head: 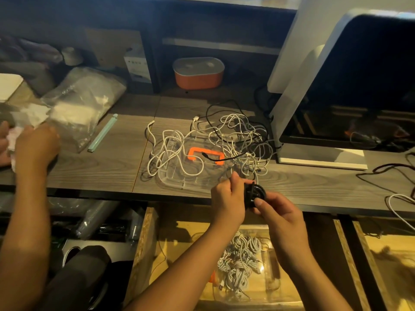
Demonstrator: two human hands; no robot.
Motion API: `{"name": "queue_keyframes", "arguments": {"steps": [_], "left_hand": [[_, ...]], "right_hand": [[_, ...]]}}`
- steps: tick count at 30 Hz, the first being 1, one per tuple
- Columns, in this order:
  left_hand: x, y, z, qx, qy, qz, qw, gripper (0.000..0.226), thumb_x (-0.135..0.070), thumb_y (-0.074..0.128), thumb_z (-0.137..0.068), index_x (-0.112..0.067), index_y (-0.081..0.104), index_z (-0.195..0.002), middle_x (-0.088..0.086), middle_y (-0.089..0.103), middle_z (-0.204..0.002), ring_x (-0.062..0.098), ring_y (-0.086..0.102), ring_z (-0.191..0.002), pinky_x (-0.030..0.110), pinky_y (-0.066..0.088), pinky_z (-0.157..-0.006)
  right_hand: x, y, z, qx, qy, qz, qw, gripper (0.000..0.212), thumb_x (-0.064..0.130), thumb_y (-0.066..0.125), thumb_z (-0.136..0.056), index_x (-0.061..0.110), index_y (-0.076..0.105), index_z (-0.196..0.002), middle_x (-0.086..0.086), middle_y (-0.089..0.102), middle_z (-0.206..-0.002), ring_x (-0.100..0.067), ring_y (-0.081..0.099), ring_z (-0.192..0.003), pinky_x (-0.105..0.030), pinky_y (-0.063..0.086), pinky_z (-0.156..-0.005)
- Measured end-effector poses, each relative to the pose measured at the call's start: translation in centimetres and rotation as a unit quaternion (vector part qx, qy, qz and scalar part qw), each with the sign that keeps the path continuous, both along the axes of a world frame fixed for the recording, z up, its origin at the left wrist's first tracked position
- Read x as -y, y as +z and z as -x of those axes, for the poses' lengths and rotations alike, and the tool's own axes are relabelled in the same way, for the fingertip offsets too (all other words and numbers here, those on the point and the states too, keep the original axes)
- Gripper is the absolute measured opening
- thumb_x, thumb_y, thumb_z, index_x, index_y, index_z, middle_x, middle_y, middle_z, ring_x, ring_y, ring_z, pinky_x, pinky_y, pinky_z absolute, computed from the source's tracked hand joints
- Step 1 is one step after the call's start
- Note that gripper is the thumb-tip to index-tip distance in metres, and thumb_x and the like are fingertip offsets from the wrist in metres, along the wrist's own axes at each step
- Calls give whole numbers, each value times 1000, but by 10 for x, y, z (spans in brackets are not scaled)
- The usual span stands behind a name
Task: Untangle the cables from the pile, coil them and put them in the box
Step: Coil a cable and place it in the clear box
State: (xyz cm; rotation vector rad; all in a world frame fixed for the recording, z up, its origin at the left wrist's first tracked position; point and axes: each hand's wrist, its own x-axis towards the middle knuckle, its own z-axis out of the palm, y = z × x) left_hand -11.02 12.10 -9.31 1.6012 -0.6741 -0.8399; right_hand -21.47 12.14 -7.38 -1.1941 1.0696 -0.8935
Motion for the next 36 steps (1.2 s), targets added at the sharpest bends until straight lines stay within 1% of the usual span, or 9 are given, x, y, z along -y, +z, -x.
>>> {"name": "queue_keyframes", "arguments": {"steps": [4,6,9,15,19,24,28,33,36], "left_hand": [[-2,-3,-1,-34,-4,-50,998,41,-29,35,-101,-24,63,-71,0,62,-74,13,59,-69,9,43,-53],[-5,-6,0,-14,-6,-79,997,40,-30,35,-101,-18,62,-74,-2,58,-69,8,55,-64,9,37,-49],[-4,-8,2,35,-12,-116,993,47,-30,36,-101,-11,54,-62,2,49,-57,10,43,-51,18,30,-45],[3,-16,2,114,-10,-140,983,46,-24,38,-101,-11,45,-57,-3,42,-53,10,39,-50,29,23,-56],[6,-17,0,51,-29,-192,980,52,-28,37,-101,-7,47,-55,4,44,-54,15,40,-52,31,28,-55],[6,-5,6,-68,33,-216,973,41,-29,38,-99,-8,53,-68,2,47,-61,10,42,-54,17,30,-39],[2,4,13,-214,137,-203,946,32,-23,44,-95,-10,52,-67,4,51,-67,13,47,-60,23,36,-46],[-1,2,15,-220,182,-136,949,35,-20,43,-95,-14,60,-65,3,58,-62,19,56,-61,26,43,-49],[-2,-1,12,-216,190,-87,954,41,-18,40,-96,-17,64,-64,5,63,-66,22,61,-65,28,50,-55]], "right_hand": [[9,0,9,-47,82,-16,995,7,4,58,-89,5,63,-94,-7,65,-72,-17,60,-65,-29,51,-68],[11,-3,11,-132,103,49,985,17,6,63,-87,14,60,-102,2,68,-87,-6,65,-73,-21,52,-70],[18,-10,11,-301,92,307,898,26,3,74,-77,14,70,-101,5,66,-99,-1,63,-86,-11,51,-72],[21,-21,4,-373,109,398,831,19,-3,77,-66,9,71,-79,-2,69,-79,-18,64,-67,-26,50,-60],[26,-27,7,-335,137,345,866,15,-3,71,-74,9,71,-84,0,69,-83,-15,64,-73,-28,53,-65],[35,-18,9,-256,104,218,936,12,3,72,-78,11,75,-87,10,66,-88,1,63,-82,-3,43,-74],[33,-15,7,-170,104,100,975,19,0,70,-80,17,74,-84,9,71,-87,0,66,-85,-13,50,-76],[25,-15,5,-68,91,-41,993,17,0,63,-85,9,66,-99,-4,72,-90,-15,69,-81,-22,55,-68],[18,-14,1,-33,111,-31,993,24,-4,57,-87,11,69,-101,-5,73,-93,-12,67,-85,-21,54,-73]]}}
